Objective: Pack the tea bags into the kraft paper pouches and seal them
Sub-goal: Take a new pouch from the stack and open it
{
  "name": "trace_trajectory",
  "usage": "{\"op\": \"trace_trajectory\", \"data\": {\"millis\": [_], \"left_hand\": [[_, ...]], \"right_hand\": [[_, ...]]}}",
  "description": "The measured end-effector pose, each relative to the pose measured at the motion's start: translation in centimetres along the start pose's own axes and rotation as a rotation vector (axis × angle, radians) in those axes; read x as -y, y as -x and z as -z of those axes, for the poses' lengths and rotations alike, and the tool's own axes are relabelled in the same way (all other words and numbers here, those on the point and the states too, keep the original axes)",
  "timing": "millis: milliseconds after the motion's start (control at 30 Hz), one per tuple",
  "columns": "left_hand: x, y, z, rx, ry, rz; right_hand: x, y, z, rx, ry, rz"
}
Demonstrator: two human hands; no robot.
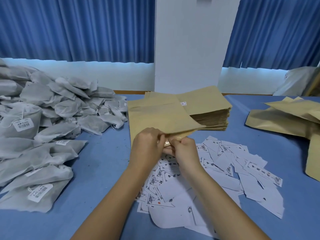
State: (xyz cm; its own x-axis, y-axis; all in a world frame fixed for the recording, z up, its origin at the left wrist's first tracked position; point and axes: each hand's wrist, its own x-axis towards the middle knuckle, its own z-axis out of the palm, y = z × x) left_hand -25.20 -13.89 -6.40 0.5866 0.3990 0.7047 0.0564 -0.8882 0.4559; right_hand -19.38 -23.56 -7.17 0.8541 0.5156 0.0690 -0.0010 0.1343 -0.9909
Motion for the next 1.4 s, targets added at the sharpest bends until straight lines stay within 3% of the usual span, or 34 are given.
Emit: {"op": "trace_trajectory", "data": {"millis": [67,133,267,333,433,533,600,733,800,867,1000,1067,1100,1133,1167,1233,1267,1333,1400], "left_hand": [[0.8,-0.6,0.5,-0.148,0.004,0.081],[1.6,-0.8,0.9,-0.185,0.002,0.091],[1.6,0.0,0.0,0.222,-0.216,0.046],[0.4,0.2,-0.4,0.293,-0.335,-0.024],[-1.0,0.1,0.2,0.054,-0.184,-0.188],[-0.1,-0.8,1.9,-0.344,0.204,-0.008],[0.3,-1.2,2.8,-0.442,0.245,0.037],[0.2,-0.1,2.1,-0.111,0.064,-0.315],[0.6,-0.2,1.5,0.045,0.042,-0.335],[0.9,-0.4,1.9,0.074,0.121,-0.218],[0.8,0.4,4.6,-0.040,0.161,-0.070],[2.1,1.1,6.5,-0.187,-0.142,0.059],[3.2,1.4,7.7,-0.257,-0.377,0.217],[4.6,1.8,9.1,-0.234,-0.587,0.437],[5.8,2.4,10.6,-0.109,-0.721,0.690],[7.7,4.2,12.0,0.137,-0.750,1.042],[8.2,5.3,11.9,0.218,-0.722,1.114],[8.0,6.6,11.0,0.257,-0.772,1.065],[7.0,6.8,10.0,0.228,-0.840,0.901]], "right_hand": [[-0.5,0.6,-0.2,0.030,0.143,0.004],[-1.1,1.1,-0.5,0.034,0.203,0.004],[-1.2,0.1,0.5,-0.092,0.173,0.037],[-1.1,-0.1,0.8,-0.089,0.090,-0.021],[-1.0,-0.1,1.1,-0.086,-0.134,-0.170],[-0.7,-0.6,1.7,-0.151,-0.164,-0.293],[-0.7,-0.5,1.3,-0.113,-0.134,-0.289],[0.0,0.1,-0.3,-0.120,-0.074,-0.216],[0.7,-0.1,-0.6,-0.136,-0.114,-0.182],[1.3,-0.2,-1.4,-0.161,-0.140,-0.179],[1.6,-0.2,-4.7,-0.226,-0.198,-0.188],[1.6,-0.1,-6.3,-0.256,-0.149,-0.194],[1.6,0.0,-6.7,-0.270,-0.136,-0.189],[1.5,0.0,-7.0,-0.279,-0.134,-0.176],[1.4,0.1,-7.4,-0.280,-0.134,-0.164],[1.1,0.3,-7.8,-0.283,-0.120,-0.147],[0.9,0.4,-7.9,-0.281,-0.116,-0.140],[0.7,0.4,-8.1,-0.261,-0.125,-0.127],[0.6,0.5,-8.0,-0.251,-0.118,-0.117]]}}
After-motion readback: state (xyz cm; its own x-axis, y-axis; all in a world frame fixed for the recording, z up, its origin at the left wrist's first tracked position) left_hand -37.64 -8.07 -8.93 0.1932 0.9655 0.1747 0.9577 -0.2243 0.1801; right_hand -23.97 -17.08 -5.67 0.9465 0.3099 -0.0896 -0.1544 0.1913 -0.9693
